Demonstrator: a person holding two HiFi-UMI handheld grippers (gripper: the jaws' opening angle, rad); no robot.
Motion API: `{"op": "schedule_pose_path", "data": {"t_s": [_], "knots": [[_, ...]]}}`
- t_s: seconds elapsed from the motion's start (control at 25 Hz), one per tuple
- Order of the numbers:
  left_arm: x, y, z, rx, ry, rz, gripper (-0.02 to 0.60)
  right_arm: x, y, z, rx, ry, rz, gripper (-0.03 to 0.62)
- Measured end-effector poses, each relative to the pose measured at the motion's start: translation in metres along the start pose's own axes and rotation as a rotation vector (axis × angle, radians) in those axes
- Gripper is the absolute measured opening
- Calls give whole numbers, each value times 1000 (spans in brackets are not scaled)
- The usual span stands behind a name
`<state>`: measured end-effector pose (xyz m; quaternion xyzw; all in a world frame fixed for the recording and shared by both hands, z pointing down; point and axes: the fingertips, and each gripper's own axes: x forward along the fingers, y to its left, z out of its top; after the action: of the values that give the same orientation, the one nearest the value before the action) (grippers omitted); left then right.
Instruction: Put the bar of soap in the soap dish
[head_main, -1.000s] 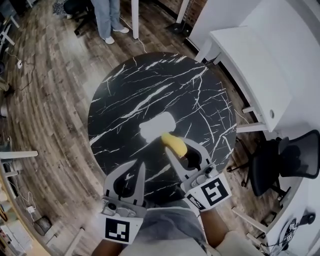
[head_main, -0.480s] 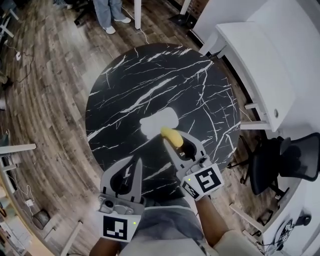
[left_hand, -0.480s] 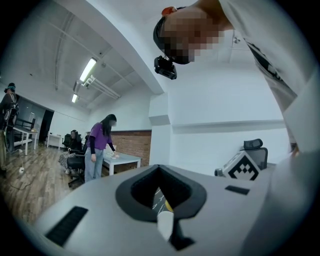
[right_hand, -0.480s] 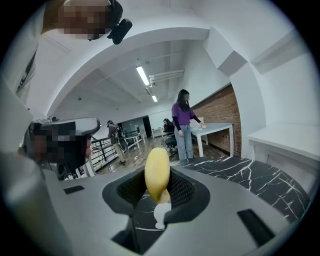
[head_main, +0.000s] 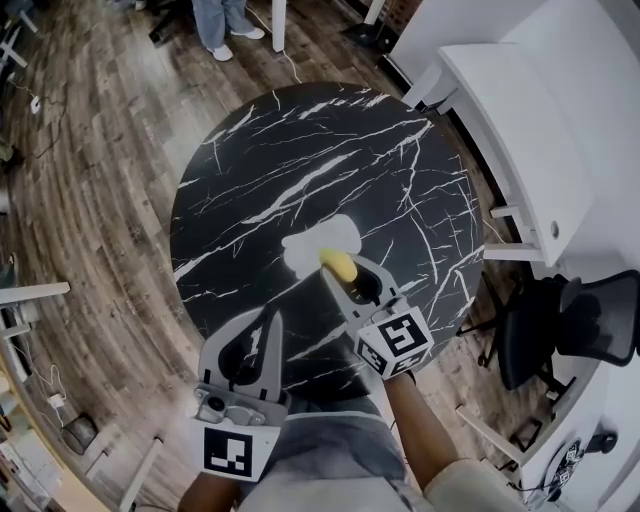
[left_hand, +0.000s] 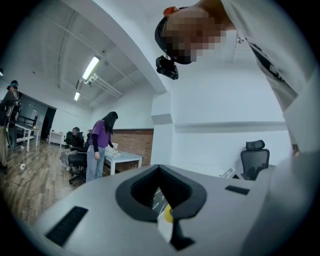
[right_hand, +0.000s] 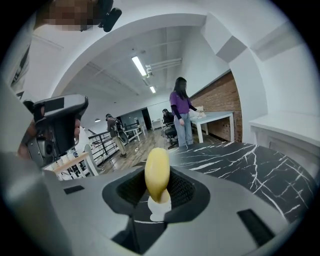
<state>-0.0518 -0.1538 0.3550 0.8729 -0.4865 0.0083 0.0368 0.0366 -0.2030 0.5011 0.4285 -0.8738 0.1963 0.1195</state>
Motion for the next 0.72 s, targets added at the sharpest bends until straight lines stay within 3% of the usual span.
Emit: {"op": "schedule_pose_path", "data": {"t_s": [0.36, 0.72], "knots": [[5, 9, -17, -52, 49, -3, 2, 30, -11, -42, 44, 125, -15, 120], [5, 19, -22, -70, 61, 5, 2, 49, -16, -56, 23, 187, -43, 120]]}}
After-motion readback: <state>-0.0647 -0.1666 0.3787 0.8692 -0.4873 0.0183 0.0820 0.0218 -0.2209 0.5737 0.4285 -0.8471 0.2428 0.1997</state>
